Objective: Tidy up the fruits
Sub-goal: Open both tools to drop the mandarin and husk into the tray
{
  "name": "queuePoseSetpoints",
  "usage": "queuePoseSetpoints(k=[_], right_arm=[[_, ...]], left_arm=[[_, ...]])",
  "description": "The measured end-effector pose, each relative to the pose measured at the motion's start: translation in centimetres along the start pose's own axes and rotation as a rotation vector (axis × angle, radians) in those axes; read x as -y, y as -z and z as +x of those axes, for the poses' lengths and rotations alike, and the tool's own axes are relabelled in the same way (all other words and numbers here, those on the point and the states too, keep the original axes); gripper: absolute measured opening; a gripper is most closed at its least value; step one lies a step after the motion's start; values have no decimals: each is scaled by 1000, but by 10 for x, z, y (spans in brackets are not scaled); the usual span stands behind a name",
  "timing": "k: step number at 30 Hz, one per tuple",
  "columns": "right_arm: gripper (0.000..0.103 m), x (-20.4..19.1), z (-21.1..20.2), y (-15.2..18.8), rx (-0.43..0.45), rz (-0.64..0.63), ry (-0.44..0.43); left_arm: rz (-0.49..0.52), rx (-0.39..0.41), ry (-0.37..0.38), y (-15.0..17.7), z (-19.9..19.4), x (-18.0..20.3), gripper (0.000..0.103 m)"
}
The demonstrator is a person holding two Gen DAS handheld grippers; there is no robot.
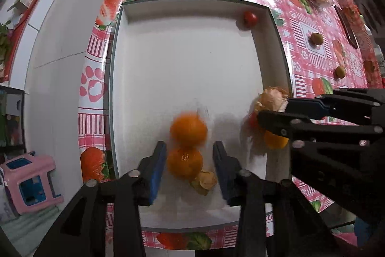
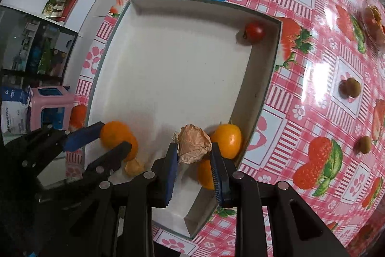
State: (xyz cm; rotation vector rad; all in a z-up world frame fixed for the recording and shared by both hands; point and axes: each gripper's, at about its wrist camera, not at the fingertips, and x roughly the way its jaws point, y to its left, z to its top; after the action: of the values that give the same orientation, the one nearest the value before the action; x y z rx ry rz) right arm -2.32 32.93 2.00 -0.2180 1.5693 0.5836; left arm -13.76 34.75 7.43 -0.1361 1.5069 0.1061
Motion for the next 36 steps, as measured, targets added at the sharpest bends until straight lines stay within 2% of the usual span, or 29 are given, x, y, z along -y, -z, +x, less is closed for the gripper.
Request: queuePoseSetpoints(k=[1,4,5,6,7,8,15,17,25,28,32,36], right_arm=[[28,-1,2,-2,-3,-1,2],[28,-4,7,-4,-13,-8,8],[34,-5,7,-5,-13,-8,13],[43,-6,6,-5,-11,-6,16],[70,-7,5,-5,-3,-1,18],[83,-9,4,-5,10,4,25],[83,0,-5,-3,23,28,66],[103,10,-8,0,30,61,83],[103,41,-12,23,1,124,93],[103,46,-8,36,-15,163,70],[103,44,-8,54,-11,188,46],[103,42,3,69,-49,184,80]], left_arm=[[-1,3,-4,0,0,1,57],[-15,14,-7,0,-2,2,65],[-17,15,-4,-1,-2,2,66],[-18,14,-4,0,-2,2,67],[-17,13,-5,-1,-2,3,67],[-14,12,-8,0,-3,3,67],[-9,8,-15,-1,-4,8,71],[-5,5,-17,-1,-4,12,72],[36,-10,-36,5,-3,28,73],[62,-20,-46,12,-1,35,73],[39,-20,-49,20,-2,31,73],[15,-24,-64,24,-4,22,73]])
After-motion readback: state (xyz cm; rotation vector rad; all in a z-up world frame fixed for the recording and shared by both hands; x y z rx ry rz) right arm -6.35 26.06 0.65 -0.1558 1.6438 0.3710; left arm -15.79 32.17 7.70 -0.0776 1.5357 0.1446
